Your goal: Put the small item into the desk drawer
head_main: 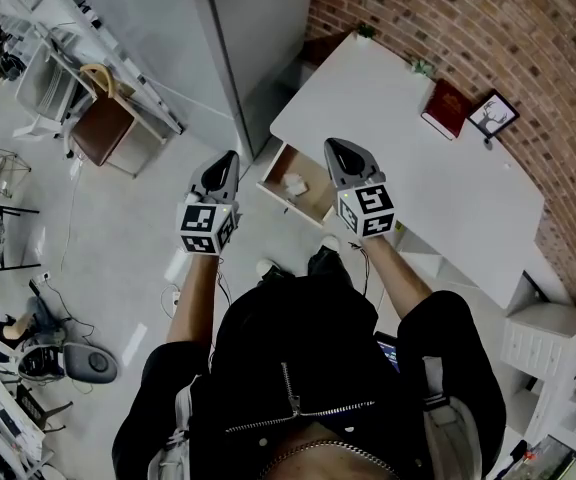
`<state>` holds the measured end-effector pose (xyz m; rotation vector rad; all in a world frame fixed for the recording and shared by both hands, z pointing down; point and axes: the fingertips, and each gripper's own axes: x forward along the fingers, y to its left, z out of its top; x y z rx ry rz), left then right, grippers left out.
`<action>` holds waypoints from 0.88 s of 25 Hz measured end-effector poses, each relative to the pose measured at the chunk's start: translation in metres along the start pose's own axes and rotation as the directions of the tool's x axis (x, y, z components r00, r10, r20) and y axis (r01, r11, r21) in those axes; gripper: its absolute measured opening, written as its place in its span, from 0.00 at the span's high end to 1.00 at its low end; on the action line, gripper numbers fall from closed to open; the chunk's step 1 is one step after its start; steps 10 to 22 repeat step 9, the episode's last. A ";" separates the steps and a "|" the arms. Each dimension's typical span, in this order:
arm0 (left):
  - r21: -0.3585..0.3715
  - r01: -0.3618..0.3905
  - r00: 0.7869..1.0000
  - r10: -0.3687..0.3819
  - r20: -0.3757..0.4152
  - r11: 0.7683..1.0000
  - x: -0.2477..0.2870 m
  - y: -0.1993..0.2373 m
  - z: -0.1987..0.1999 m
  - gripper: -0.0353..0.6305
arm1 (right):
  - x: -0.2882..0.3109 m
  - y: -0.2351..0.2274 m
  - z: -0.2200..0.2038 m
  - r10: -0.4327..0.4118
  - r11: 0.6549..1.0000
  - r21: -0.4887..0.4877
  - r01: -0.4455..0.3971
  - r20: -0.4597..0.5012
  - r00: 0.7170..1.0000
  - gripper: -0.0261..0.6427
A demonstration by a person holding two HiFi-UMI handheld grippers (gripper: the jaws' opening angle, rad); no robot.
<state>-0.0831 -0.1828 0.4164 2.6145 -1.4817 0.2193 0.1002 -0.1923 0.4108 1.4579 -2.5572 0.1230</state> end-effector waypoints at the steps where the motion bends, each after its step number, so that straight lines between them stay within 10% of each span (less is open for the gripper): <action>1: 0.001 0.001 1.000 -0.001 0.000 1.000 0.000 0.001 0.000 0.91 | 0.001 0.001 0.001 -0.001 1.000 0.001 0.001 0.002 1.000 0.95; 22: -0.001 0.003 1.000 -0.003 0.006 1.000 -0.002 0.006 0.002 0.91 | 0.007 0.005 0.003 -0.006 1.000 0.009 0.006 0.007 1.000 0.95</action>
